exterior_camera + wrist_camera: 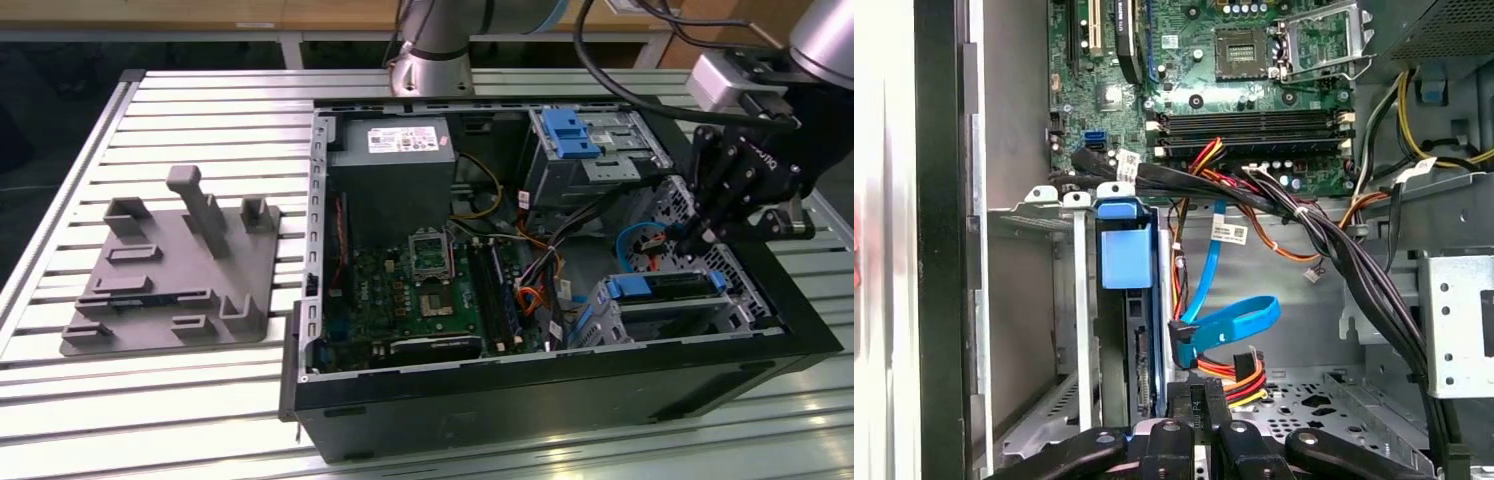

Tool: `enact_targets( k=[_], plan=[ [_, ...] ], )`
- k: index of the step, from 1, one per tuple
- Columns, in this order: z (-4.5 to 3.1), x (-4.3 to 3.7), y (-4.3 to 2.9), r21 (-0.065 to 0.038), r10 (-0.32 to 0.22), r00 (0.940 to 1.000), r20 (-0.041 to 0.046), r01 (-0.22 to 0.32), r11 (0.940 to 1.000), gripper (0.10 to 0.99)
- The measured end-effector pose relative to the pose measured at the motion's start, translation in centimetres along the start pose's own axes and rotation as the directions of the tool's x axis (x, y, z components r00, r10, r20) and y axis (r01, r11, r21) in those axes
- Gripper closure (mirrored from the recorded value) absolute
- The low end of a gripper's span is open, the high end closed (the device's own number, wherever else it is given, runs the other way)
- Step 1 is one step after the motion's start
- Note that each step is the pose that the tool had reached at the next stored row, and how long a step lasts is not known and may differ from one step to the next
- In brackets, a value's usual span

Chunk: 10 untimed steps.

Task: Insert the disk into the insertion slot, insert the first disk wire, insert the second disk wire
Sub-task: 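Insert the first disk wire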

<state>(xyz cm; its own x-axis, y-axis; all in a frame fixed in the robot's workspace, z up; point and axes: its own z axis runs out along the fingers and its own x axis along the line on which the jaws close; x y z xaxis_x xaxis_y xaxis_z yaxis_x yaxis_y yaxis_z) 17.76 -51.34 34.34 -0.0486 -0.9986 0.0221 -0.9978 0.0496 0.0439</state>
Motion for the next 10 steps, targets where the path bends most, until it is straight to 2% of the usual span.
enact_targets(
  k=[7, 10],
  plan=[
    [0.04, 0.92, 0.32, -0.002, -0.001, 0.9995, 0.0323, 0.002, 1.0000, 0.925],
    [0.04, 1.09, 0.31, -0.002, -0.002, 0.9993, 0.0362, 0.002, 1.0000, 0.925]
  ],
)
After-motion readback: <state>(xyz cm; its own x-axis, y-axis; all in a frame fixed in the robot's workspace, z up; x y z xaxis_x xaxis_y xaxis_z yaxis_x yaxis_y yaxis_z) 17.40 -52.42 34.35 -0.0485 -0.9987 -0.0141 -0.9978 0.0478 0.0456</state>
